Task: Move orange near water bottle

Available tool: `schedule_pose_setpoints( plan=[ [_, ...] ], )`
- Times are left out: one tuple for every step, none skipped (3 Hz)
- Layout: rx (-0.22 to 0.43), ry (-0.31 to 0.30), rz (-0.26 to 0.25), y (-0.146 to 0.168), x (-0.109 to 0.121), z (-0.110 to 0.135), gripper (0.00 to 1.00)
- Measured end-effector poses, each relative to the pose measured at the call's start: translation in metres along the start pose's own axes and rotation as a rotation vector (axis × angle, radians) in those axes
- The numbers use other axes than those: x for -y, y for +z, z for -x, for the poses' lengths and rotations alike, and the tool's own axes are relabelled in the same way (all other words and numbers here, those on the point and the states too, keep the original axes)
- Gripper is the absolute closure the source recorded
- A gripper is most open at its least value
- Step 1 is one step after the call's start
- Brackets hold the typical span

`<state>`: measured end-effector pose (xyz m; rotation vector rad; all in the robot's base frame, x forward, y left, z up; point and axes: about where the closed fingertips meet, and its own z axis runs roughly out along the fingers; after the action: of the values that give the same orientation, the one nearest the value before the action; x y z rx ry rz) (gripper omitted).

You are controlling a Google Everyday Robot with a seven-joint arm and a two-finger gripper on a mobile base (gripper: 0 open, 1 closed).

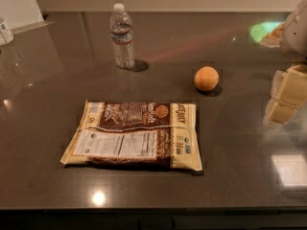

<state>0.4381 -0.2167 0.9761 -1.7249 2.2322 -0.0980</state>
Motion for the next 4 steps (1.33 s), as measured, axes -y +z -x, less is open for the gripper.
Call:
schedule_pose_setpoints(
  plan=[
    [0.001,0.000,-0.002,0.000,0.000,0.000,0.00],
    [0.032,0.021,-0.024,0.008,0.015,0.010,0.00],
    [0.079,0.054,-0.032,0.026,0.039,0.021,0.00],
    [0.127,0.092,-0.022,0.052,0.061,0.031,0.00]
  ],
)
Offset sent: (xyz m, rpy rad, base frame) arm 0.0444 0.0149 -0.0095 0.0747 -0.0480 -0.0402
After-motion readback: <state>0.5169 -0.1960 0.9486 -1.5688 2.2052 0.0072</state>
